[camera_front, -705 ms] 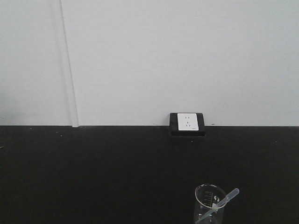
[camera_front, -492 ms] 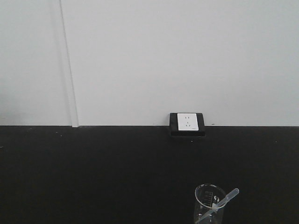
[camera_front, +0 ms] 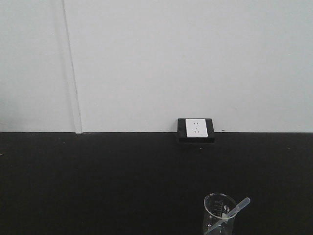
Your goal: Grab transparent chemical and place on left bench
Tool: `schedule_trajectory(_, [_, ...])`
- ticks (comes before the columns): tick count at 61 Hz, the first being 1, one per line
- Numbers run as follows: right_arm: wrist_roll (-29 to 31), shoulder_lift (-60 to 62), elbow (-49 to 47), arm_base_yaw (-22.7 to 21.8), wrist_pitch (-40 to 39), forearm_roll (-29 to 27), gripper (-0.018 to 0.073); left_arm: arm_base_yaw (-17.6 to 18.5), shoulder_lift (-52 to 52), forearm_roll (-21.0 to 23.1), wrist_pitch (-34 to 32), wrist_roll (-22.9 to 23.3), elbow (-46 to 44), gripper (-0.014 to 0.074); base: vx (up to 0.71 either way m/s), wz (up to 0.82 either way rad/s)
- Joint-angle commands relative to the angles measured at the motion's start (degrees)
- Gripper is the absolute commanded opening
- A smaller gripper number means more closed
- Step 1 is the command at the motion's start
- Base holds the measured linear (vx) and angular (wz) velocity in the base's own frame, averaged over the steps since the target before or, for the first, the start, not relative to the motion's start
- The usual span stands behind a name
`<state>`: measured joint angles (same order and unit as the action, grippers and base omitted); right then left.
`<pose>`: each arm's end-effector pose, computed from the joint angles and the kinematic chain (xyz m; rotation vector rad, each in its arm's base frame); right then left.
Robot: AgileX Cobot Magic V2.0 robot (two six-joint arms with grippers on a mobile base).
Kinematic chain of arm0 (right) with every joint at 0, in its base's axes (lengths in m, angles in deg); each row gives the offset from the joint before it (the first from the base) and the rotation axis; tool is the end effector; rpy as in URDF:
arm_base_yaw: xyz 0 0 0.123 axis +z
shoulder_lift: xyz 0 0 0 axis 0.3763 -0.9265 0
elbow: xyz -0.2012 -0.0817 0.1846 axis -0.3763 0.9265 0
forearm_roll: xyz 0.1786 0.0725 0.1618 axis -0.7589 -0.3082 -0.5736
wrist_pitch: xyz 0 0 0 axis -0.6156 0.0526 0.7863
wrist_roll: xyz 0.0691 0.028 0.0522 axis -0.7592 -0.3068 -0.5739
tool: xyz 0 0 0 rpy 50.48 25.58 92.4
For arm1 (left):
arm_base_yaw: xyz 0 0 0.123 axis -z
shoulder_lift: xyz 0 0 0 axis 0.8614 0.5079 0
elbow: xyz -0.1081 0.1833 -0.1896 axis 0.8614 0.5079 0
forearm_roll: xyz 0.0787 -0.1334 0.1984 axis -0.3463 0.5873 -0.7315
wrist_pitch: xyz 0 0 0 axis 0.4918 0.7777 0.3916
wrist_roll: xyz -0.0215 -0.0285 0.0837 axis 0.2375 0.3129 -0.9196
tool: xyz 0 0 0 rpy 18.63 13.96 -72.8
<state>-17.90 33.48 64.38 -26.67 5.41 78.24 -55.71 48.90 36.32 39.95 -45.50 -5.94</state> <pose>0.0563 -0.0052 0.1950 0.0386 1.5922 -0.0978 0.0565 -0.0037 0.2036 0.0741 1.5102 -0.0273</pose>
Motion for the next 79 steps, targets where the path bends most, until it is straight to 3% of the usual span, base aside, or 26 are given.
schedule_trajectory(1, [0.6,0.3,0.3,-0.4,-4.8,0.1,-0.0007,0.1,-1.1,0.0,-4.5,0.4,0.9,-0.0003,0.0,0.0])
schedule_trajectory(17, [0.7,0.3,0.3,-0.4,-7.0,0.1,-0.0007,0.1,-1.1,0.0,-4.5,0.4,0.9,-0.0003,0.0,0.0])
schedule_trajectory(29, [-1.0,0.1,-0.5,-0.1,-15.0,-0.7,-0.0006,0.1,-1.1,0.0,-4.5,0.4,0.9,-0.0003,0.0,0.0])
schedule_trajectory(36, [-2.9,-3.0,-5.2,0.8,-12.6,0.2,-0.0004,0.1,-1.1,0.0,-4.5,0.4,0.9,-0.0003,0.0,0.0])
schedule_trajectory(44, [-2.8,-12.0,-12.6,3.2,-12.3,3.1,-0.0004,0.1,-1.1,0.0,-4.5,0.4,0.9,-0.0003,0.0,0.0])
schedule_trajectory(56, [-2.9,-30.3,-20.3,9.0,-22.3,8.1,-0.0004,0.1,-1.1,0.0,-4.5,0.4,0.9,-0.0003,0.0,0.0])
schedule_trajectory(65, [-2.9,-42.5,-23.5,11.6,-27.0,7.7,0.0,0.1,-1.1,0.0,-4.5,0.4,0.9,-0.0003,0.0,0.0])
schedule_trajectory(79, [-2.6,-59.7,-27.4,11.8,-35.2,6.6,0.0035,0.1,-1.1,0.0,-4.5,0.4,0.9,-0.0003,0.0,0.0])
